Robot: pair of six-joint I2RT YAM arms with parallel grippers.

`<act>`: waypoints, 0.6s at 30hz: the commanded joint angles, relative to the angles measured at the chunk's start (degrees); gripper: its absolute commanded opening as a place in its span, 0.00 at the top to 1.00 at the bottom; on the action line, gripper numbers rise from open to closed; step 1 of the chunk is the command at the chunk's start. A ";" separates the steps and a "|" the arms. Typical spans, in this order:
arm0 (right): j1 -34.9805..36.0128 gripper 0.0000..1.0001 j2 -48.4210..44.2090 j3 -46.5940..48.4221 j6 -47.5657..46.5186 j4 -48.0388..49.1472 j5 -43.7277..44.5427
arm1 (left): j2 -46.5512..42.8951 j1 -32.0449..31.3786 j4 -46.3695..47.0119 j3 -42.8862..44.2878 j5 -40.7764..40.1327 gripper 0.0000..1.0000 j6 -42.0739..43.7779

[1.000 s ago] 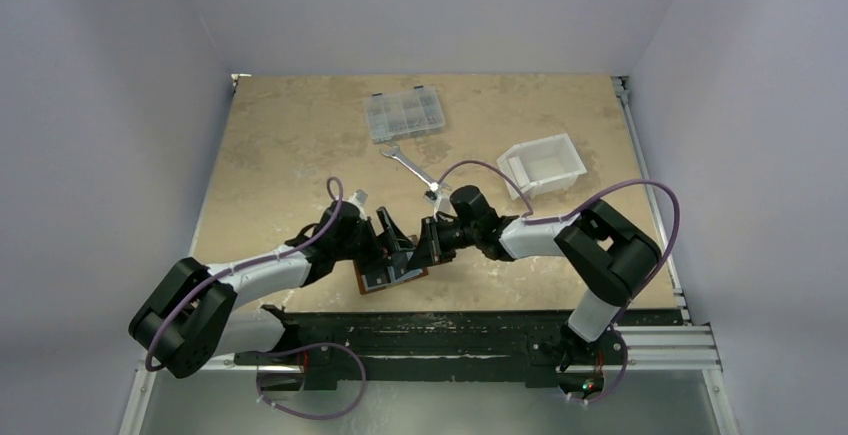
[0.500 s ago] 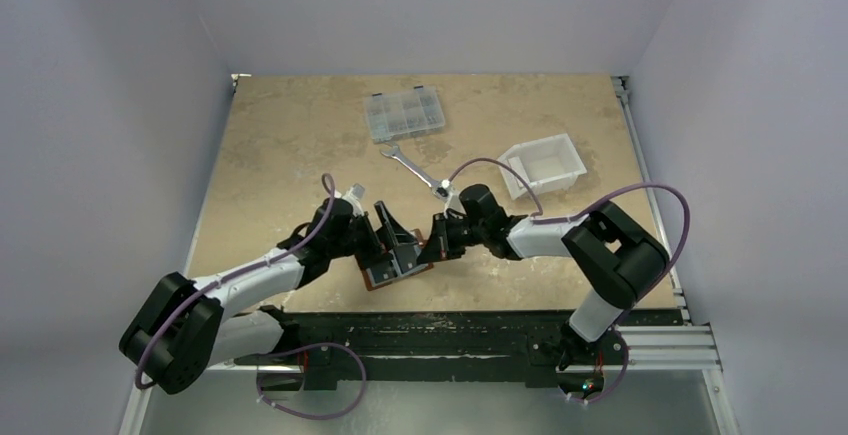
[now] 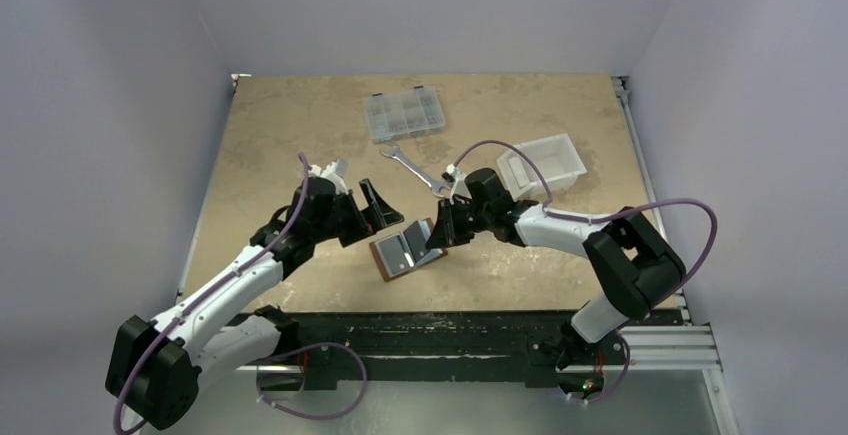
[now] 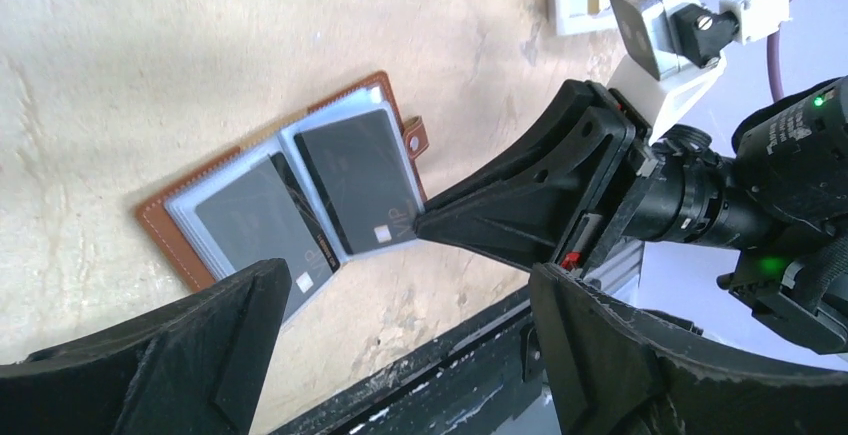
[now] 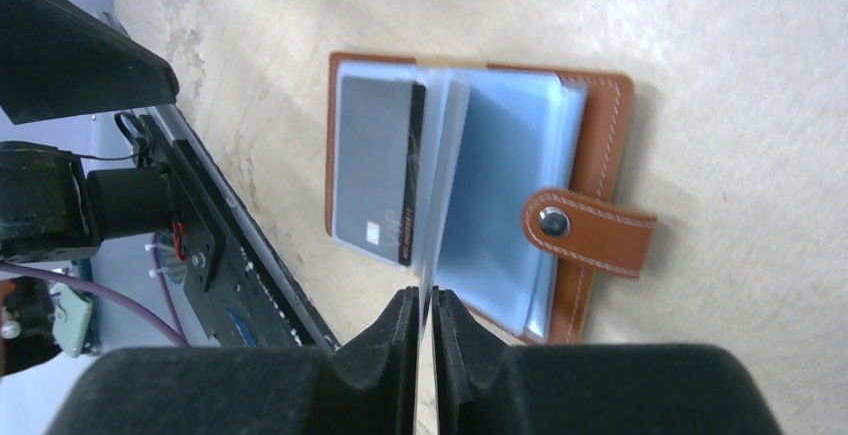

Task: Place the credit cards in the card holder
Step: Turn over the card slot in the card holder.

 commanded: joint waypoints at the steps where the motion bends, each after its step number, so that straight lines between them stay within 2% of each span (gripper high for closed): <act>1: 1.49 0.79 -0.88 4.76 -2.44 -3.15 0.30 | -2.40 0.75 -7.07 4.77 -4.05 0.01 5.18; 5: 4.39 0.72 2.79 7.28 0.10 -0.11 -2.28 | -3.89 0.89 -9.05 6.44 -4.93 0.01 5.86; 10: 9.60 0.68 8.18 11.51 4.49 4.94 -4.65 | -5.98 1.02 -13.13 9.25 -7.22 0.01 7.69; 12: 10.18 0.64 8.23 11.15 6.47 9.67 -9.07 | -6.60 1.02 -14.96 10.64 -8.33 0.01 8.68; 15: 6.31 0.56 4.85 7.43 9.87 14.87 -13.59 | -6.55 1.11 -16.05 12.04 -8.68 0.00 9.99; 16: 4.35 0.55 2.98 6.44 9.29 14.31 -13.78 | -5.94 1.11 -15.75 12.17 -8.03 0.00 10.35; 18: -0.06 0.53 -0.98 6.17 3.20 6.54 -11.15 | -4.45 1.10 -14.27 12.23 -5.86 0.00 10.96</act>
